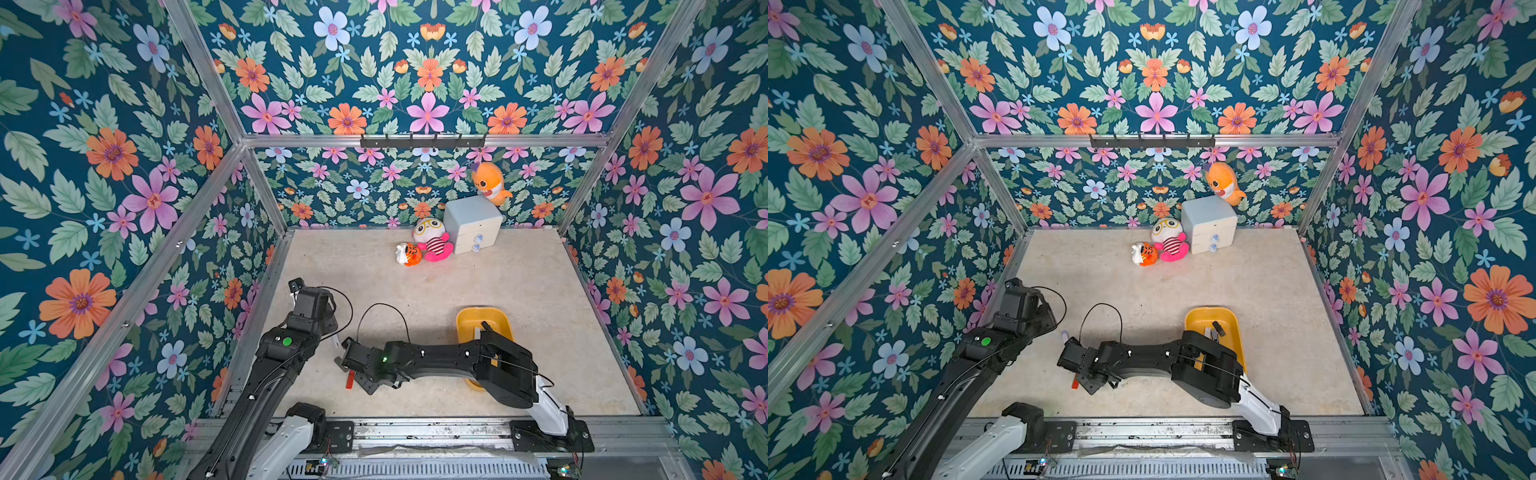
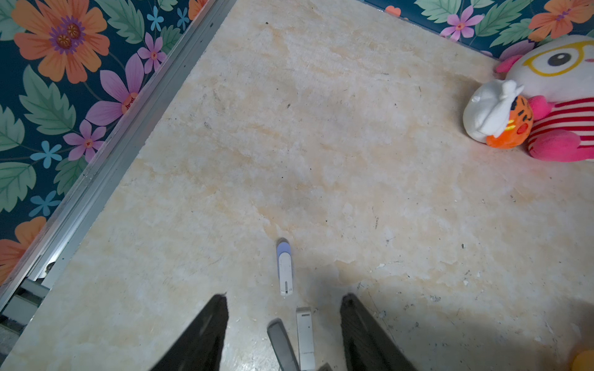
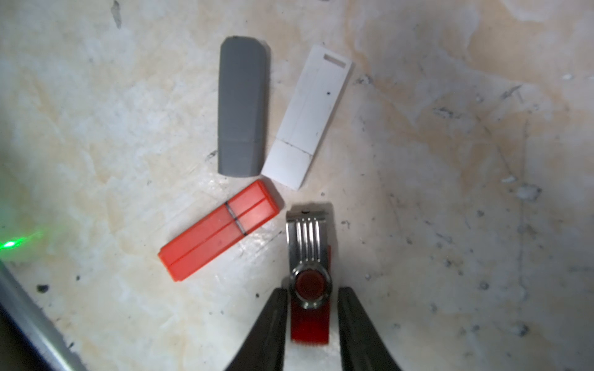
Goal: Put the usb flash drive into the storage box
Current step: Pick up the USB flash from the center of the board, then place the USB flash in the storage box.
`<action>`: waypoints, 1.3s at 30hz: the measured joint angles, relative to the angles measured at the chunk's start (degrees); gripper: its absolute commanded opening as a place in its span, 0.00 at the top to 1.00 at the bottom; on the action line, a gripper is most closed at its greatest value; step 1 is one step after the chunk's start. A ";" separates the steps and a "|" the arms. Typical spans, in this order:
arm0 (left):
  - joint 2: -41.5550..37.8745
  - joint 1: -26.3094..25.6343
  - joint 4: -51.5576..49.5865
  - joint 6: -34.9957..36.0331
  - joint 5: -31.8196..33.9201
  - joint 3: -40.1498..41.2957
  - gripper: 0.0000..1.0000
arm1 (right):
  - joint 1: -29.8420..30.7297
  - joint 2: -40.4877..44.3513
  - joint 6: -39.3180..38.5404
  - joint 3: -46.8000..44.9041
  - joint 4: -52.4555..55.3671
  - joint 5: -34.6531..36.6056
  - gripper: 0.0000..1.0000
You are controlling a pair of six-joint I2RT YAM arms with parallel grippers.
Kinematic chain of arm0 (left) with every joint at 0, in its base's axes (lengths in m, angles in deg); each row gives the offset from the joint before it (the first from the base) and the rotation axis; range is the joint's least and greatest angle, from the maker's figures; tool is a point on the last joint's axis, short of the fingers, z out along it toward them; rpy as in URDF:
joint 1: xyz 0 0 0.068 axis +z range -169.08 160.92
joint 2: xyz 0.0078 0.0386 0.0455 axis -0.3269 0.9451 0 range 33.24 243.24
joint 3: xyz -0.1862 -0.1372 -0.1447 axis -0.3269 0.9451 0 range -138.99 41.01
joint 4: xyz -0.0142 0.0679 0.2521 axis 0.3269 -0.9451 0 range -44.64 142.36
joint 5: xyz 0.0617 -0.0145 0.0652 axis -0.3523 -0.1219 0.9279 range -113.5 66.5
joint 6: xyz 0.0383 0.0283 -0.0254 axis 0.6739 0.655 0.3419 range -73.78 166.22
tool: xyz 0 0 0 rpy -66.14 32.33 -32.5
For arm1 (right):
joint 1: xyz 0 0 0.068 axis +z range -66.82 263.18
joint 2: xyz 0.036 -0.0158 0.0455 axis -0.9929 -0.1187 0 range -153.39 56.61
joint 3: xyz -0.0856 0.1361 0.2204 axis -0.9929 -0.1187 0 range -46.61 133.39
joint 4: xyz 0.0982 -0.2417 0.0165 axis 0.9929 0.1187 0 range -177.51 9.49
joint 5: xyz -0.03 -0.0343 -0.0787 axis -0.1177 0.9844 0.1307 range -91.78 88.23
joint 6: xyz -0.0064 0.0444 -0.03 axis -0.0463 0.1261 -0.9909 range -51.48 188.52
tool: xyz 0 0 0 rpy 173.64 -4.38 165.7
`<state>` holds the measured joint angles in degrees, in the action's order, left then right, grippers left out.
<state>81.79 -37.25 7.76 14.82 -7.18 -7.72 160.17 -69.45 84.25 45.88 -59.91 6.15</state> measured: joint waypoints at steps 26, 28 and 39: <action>2.21 0.00 1.33 0.09 -2.58 0.68 0.38 | -15.89 41.59 9.22 -31.39 -7.67 -2.64 0.87; 2.16 0.00 1.40 0.26 -2.97 0.83 0.38 | -20.79 49.83 11.26 -37.83 -8.55 -3.19 0.87; 2.69 -0.11 2.58 0.50 -4.66 1.33 0.38 | -36.89 67.08 17.07 -54.80 -3.17 -9.64 0.87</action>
<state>84.48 -37.36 10.34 15.32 -11.84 -6.39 123.28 -2.37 101.32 -8.92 -63.08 -3.49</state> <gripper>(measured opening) 0.620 0.215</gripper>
